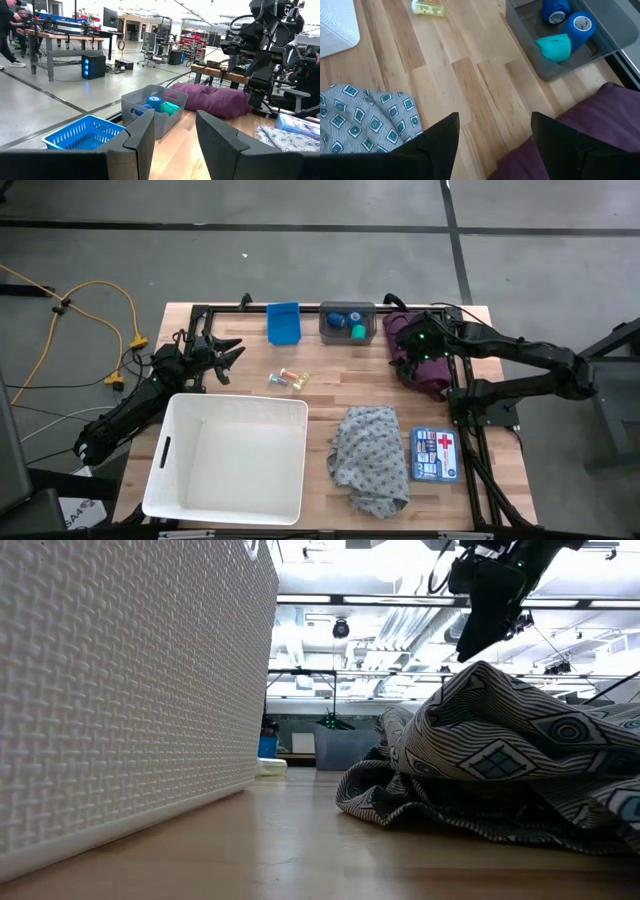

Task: Pick & place medical supplies in basket/bin
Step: Put the left yellow pill bottle into the blue basket

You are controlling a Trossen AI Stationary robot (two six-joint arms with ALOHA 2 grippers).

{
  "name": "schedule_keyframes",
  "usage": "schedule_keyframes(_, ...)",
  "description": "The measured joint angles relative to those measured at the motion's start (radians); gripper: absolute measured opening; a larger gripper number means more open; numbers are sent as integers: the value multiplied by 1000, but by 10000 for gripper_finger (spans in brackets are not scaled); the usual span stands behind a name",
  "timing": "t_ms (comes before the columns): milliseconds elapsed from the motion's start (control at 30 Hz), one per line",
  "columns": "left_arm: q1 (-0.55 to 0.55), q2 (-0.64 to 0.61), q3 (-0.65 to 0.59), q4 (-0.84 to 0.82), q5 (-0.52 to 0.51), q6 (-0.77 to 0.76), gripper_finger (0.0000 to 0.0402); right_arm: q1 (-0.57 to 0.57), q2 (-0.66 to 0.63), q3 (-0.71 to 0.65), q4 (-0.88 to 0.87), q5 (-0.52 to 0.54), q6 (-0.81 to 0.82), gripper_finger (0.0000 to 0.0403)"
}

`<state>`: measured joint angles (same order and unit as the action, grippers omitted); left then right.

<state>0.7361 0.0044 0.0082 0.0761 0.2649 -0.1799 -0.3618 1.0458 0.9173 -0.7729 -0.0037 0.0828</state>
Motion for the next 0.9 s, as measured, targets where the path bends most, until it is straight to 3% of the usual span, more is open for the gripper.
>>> schedule_keyframes(700,0,0,0,0,-10,5,136,0,0,0,0,1,0,235)
schedule_keyframes(900,0,0,0,0,44,-137,136,0,0,0,0,1,0,235)
